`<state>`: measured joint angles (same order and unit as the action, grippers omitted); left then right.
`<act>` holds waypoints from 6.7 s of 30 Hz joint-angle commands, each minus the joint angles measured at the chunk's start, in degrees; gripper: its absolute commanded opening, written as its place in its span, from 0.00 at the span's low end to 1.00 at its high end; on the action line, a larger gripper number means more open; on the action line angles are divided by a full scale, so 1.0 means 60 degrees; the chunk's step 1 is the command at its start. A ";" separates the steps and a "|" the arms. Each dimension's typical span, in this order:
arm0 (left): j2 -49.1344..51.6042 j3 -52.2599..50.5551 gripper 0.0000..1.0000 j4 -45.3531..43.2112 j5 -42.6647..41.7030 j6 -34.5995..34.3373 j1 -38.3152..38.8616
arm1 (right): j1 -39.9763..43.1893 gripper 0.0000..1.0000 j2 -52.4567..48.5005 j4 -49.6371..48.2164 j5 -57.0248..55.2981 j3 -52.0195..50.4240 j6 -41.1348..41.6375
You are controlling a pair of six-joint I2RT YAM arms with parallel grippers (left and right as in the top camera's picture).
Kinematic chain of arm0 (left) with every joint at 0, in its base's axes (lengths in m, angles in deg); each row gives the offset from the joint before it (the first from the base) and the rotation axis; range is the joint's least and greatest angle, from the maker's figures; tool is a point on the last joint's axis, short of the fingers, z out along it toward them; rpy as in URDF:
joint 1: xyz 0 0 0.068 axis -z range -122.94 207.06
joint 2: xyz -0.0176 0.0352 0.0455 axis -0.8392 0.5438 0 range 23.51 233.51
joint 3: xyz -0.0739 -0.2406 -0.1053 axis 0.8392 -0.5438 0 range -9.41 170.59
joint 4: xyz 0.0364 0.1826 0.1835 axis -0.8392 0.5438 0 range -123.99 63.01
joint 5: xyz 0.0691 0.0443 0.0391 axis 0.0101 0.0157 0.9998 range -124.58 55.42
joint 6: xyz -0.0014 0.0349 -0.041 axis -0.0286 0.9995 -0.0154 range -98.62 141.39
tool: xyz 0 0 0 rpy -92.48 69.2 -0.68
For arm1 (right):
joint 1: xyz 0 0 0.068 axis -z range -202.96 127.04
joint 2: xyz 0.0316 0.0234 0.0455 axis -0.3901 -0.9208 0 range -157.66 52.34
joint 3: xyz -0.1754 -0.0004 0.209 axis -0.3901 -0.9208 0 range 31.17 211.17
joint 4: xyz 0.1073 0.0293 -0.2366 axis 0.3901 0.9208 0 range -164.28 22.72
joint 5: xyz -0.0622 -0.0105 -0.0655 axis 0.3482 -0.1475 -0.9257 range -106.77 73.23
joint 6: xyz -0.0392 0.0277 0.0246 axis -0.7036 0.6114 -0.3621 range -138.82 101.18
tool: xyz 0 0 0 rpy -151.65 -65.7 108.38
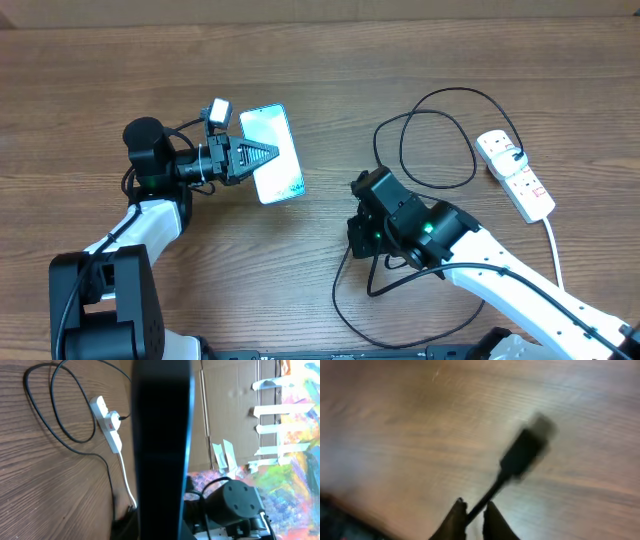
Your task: Plug charger to phone and switch on socket
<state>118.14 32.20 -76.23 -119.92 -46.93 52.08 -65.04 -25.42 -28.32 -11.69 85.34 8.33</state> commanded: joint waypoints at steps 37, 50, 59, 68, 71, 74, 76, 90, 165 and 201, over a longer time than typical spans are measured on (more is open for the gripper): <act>-0.0022 0.0219 0.04 -0.0066 -0.0018 0.0393 -0.1920 | -0.1355 0.32 -0.4849 -0.0554 -0.3013 0.0539 0.2342; -0.0022 0.0219 0.04 -0.0069 -0.0747 0.0678 -0.1920 | -0.1115 0.04 -0.4754 -0.0346 -0.1089 0.0914 -0.0466; -0.0022 0.0219 0.04 -0.0073 -0.0670 0.0678 -0.1920 | -0.1104 0.21 -0.4743 -0.0372 -0.0943 0.0841 -0.1035; -0.0022 0.0219 0.04 -0.0073 -0.0714 0.0678 -0.1920 | -0.1126 0.27 -0.4801 -0.0568 -0.0980 0.0838 -0.0991; -0.0022 0.0219 0.04 -0.0073 -0.0714 0.0678 -0.1920 | -0.1253 0.30 -0.4801 -0.0572 -0.0976 0.0849 -0.1035; -0.0022 0.0219 0.04 -0.0073 -0.0710 0.0681 -0.1920 | -0.1443 0.34 -0.4794 -0.0568 -0.0973 0.0889 -0.1100; -0.0022 0.0219 0.04 -0.0073 -0.0699 0.0681 -0.1920 | -0.1537 0.38 -0.4794 -0.0663 -0.0831 0.0925 -0.1410; -0.0022 0.0219 0.04 -0.0073 -0.0608 0.0678 -0.1920 | -0.1548 0.05 -0.4794 -0.0885 -0.0590 0.0951 -0.2113; -0.0022 0.0219 0.04 -0.0080 -0.0863 -0.1570 -0.1158 | -0.1286 0.04 -0.1206 -0.1406 0.3901 0.2277 -0.0237; -0.0022 0.0219 0.04 -0.0080 -0.0860 -0.1395 -0.1158 | -0.1286 0.04 -0.1206 -0.1377 0.3949 0.2277 -0.0022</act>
<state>118.14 32.22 -76.29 -123.59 -56.26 44.72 -72.91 -32.65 -36.12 11.53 98.65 8.16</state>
